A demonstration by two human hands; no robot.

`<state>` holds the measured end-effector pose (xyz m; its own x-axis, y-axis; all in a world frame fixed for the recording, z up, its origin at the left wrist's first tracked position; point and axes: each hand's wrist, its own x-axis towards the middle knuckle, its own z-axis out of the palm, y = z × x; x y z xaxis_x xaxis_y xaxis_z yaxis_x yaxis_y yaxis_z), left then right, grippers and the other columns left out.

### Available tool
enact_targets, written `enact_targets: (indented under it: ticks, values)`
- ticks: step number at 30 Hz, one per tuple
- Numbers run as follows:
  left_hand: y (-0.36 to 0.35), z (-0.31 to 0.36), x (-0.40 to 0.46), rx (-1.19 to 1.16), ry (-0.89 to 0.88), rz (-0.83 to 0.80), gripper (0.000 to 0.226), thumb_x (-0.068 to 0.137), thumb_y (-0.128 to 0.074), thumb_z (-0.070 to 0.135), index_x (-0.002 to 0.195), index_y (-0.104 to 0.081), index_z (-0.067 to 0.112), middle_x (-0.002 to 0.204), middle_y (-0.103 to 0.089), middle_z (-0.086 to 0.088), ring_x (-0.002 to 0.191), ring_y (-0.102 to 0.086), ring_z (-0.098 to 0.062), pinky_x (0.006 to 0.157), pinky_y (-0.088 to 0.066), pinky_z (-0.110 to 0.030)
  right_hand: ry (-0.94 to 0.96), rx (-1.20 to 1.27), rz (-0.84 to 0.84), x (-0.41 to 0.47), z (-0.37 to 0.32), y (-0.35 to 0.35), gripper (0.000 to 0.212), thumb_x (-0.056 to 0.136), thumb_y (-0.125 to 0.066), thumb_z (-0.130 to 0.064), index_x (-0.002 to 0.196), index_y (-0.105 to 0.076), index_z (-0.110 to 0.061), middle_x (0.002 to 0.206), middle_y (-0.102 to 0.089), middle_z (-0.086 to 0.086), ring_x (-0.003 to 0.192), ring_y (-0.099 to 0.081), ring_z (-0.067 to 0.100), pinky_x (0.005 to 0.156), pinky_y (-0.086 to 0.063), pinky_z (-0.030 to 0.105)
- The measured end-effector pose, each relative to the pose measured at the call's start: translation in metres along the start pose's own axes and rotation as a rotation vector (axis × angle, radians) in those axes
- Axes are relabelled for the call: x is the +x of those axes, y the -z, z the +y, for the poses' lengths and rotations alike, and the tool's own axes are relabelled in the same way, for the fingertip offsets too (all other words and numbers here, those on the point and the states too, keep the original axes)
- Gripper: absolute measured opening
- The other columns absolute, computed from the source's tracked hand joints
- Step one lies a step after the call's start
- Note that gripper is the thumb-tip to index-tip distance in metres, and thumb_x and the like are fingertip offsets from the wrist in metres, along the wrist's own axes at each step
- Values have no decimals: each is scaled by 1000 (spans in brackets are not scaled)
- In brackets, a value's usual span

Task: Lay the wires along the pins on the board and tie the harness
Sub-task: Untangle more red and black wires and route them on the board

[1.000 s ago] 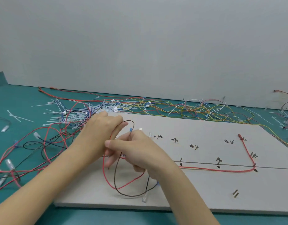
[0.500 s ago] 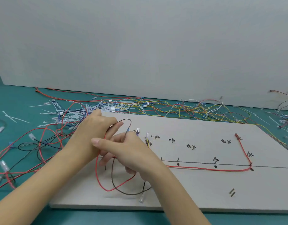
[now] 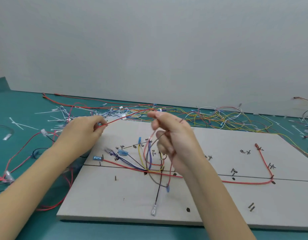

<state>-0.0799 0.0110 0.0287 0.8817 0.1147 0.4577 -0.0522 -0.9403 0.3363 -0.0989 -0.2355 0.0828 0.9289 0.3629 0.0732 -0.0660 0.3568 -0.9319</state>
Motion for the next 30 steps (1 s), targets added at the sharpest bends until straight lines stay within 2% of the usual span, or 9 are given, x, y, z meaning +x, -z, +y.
enact_targets:
  ticks: [4,6,9,14,17,21,24,27,30]
  values:
    - [2,-15,5,215,28,-93,18,96,-53,37,97,-68,27,90,-70,2,88,-62,-27,79,-44,-36,62,97,114,3,-17,24,20,98,-47,-18,94,-65,-10,50,-34,-8,29,-18,4,38,-9,19]
    - [3,-18,6,237,39,-142,25,96,-49,44,84,-64,30,87,-70,3,86,-61,-26,76,-44,-35,81,93,164,4,-22,35,21,98,-47,-18,92,-66,-10,50,-32,-8,30,-18,4,40,-8,22]
    - [5,-17,6,214,40,-143,42,95,-48,50,60,-52,26,63,-59,6,67,-55,-23,63,-35,-33,96,184,247,6,-24,52,21,99,-46,-18,89,-63,-11,51,-34,-8,29,-19,5,32,-12,18]
    - [14,-19,5,156,14,-104,44,97,-43,48,65,-60,23,57,-57,7,64,-56,-24,62,-36,-33,110,273,397,6,-26,81,20,97,-47,-19,80,-59,-17,70,-53,-7,30,-22,5,31,-14,17]
    - [11,-8,5,56,-97,-58,41,98,-46,40,59,-51,30,56,-50,9,61,-48,-20,59,-33,-34,121,242,440,6,-20,85,21,94,-49,-18,75,-59,-17,87,-62,-3,35,-28,7,34,-23,16]
    - [7,3,2,-150,-153,-17,40,96,-54,28,57,-57,22,59,-57,8,67,-54,-15,62,-40,-35,131,328,346,9,-17,83,25,94,-44,-17,70,-53,-17,97,-69,2,63,-59,15,56,-50,22]
    - [2,11,-1,-145,-168,-21,42,90,-61,20,51,-51,7,51,-50,-6,58,-50,-27,59,-41,-36,108,433,201,8,-13,73,32,96,-40,-18,64,-43,-17,87,-70,7,84,-65,23,76,-56,33]
    - [1,19,-4,-81,-157,-42,43,84,-62,14,50,-38,5,54,-44,-17,57,-42,-33,54,-38,-37,36,419,116,5,-7,53,43,100,-43,-27,58,-38,-19,59,-60,2,54,-64,17,53,-54,24]
    - [2,21,-6,-64,-165,-48,45,88,-61,21,51,-40,4,57,-48,-20,61,-48,-35,57,-42,-38,-77,153,52,3,2,27,43,100,-45,-38,62,-36,-20,44,-38,-5,31,-39,10,34,-31,17]
